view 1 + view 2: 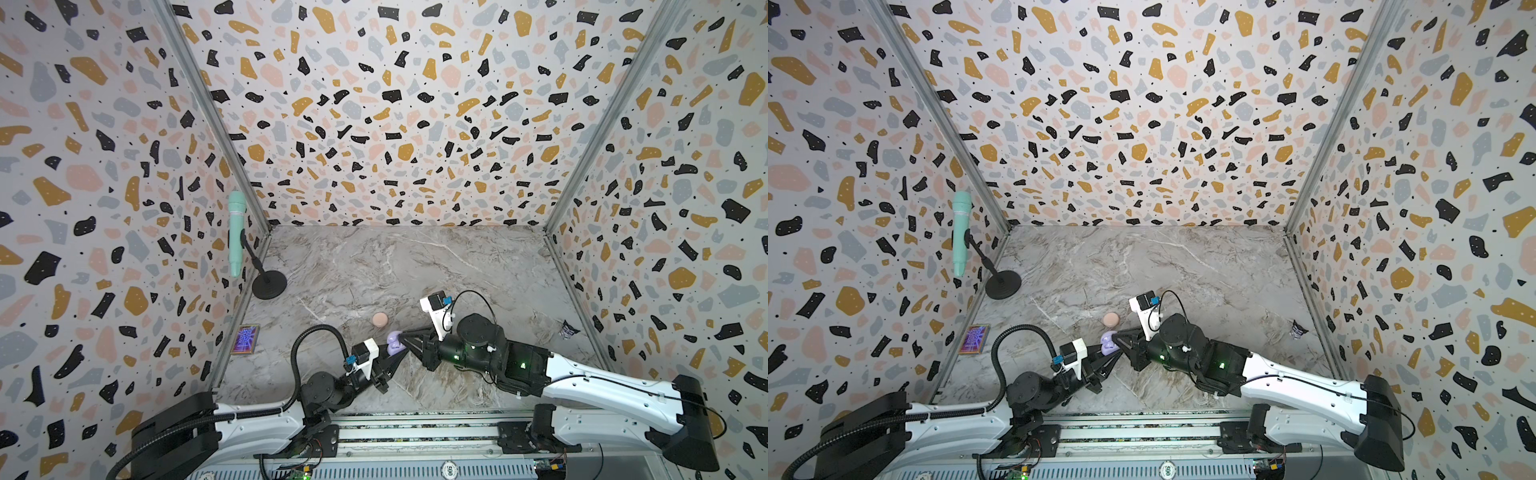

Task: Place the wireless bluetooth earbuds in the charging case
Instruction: 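Lower the held earbud into the open lilac case held by the left gripper, then open the right gripper to release the earbud in the case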

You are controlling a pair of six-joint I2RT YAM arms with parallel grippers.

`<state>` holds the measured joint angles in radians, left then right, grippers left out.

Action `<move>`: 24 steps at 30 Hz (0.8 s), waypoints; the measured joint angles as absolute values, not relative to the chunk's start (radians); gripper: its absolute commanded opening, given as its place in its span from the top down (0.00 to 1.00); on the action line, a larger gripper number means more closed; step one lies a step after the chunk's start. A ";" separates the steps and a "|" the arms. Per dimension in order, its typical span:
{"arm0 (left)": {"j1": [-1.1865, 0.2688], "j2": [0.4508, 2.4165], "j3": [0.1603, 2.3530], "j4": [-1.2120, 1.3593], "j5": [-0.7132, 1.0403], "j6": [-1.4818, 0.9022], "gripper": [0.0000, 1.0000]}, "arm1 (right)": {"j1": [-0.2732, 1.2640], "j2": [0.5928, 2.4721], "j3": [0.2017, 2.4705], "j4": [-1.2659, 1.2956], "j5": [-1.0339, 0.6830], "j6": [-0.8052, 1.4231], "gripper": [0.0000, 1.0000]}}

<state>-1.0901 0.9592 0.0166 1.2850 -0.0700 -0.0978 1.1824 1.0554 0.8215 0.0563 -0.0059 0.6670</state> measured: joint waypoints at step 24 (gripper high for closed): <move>-1.090 0.948 0.013 1.287 -0.072 -0.089 1.00 | 1.191 1.055 0.819 0.055 -0.006 0.667 0.74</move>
